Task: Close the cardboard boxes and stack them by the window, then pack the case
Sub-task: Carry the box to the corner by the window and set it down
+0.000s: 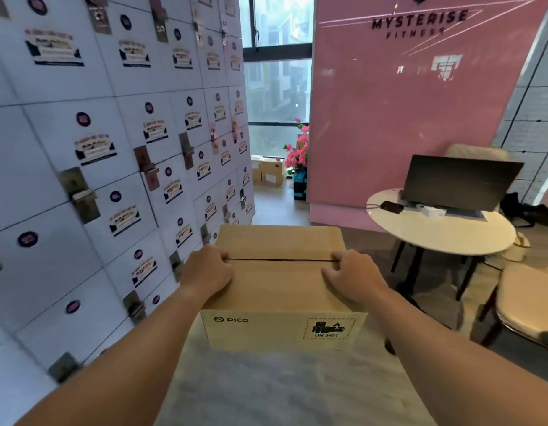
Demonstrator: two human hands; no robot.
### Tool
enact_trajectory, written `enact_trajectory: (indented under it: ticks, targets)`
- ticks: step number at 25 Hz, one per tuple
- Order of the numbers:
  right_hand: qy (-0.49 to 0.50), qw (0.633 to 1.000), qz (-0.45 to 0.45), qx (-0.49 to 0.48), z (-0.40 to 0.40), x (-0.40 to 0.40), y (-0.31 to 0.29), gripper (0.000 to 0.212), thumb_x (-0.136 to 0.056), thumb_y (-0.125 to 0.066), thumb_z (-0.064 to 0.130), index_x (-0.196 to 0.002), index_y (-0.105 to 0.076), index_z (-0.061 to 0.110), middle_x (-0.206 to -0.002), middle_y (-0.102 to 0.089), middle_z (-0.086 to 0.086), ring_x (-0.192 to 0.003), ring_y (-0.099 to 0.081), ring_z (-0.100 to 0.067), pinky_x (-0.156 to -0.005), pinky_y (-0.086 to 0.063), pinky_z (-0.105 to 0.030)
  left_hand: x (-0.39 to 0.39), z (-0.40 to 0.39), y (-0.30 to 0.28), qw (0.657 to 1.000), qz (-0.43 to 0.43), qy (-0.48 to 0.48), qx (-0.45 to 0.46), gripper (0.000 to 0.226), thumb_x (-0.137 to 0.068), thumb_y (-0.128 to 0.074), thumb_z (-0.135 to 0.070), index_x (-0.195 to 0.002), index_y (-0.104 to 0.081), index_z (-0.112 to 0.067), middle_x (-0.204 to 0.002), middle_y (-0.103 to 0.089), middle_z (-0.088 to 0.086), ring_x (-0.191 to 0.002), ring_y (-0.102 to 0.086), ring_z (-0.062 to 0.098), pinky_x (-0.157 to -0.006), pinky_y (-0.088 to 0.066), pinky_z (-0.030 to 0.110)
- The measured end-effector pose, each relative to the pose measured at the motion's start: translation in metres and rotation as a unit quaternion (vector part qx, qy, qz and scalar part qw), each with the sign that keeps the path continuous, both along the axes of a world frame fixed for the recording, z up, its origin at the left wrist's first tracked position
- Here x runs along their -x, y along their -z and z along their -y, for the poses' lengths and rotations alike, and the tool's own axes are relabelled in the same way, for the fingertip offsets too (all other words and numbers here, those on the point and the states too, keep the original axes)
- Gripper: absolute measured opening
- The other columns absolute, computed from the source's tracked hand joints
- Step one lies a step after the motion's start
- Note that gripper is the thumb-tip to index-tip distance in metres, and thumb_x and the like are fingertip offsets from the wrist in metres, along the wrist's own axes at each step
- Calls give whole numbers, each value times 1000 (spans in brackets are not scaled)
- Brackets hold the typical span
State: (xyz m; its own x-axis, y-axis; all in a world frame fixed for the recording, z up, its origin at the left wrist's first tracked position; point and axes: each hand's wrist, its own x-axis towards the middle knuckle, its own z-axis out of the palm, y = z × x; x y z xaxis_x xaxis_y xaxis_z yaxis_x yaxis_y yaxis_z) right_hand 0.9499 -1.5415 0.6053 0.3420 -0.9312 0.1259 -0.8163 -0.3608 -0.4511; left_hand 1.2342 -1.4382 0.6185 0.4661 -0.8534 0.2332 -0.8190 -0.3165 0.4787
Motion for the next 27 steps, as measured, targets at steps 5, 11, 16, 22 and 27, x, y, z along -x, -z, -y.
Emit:
enact_trajectory:
  ticks: [5, 11, 16, 22, 27]
  targets:
    - [-6, 1000, 4, 1, 170, -42, -14, 41, -91, -59, 47, -120, -67, 19, -79, -64, 10, -68, -61, -10, -60, -49, -28, -43, 170, -10, 1000, -25, -5, -5, 31, -83, -58, -16, -107, -76, -22, -104, -74, 1, -86, -61, 18, -65, -38, 23]
    - [-1, 1000, 14, -17, 367, -117, -6, 37, -88, -58, 48, -112, -69, 22, -85, -68, 8, -74, -63, -13, -71, -56, -37, -114, 367, -1, 1000, -10, -18, -11, 45, -80, -60, -21, -123, -71, -26, -120, -71, -2, -111, -63, 24, -96, -51, 37]
    - [1, 999, -4, -34, 536, -191, 1, 27, -88, -56, 47, -104, -68, 28, -88, -71, 7, -74, -64, -12, -72, -58, -37, -189, 537, 15, 1000, -18, 2, 0, 35, -84, -59, -20, -116, -74, -24, -108, -73, 0, -95, -64, 21, -73, -43, 25]
    - [15, 999, -9, -47, 730, -252, -1, 22, -90, -56, 48, -98, -65, 30, -89, -66, 8, -73, -60, -8, -62, -51, -29, -258, 743, 6, 999, -18, 21, -28, 27, -82, -58, -23, -104, -74, -26, -102, -72, -1, -84, -56, 18, -70, -44, 27]
    - [14, 998, 18, -54, 908, -296, 19, 21, -87, -57, 48, -95, -66, 30, -83, -67, 11, -69, -60, -4, -53, -43, -23, -300, 920, 20, 999, -2, 21, -36, 27, -79, -59, -24, -100, -76, -24, -98, -74, -1, -87, -63, 21, -73, -50, 29]
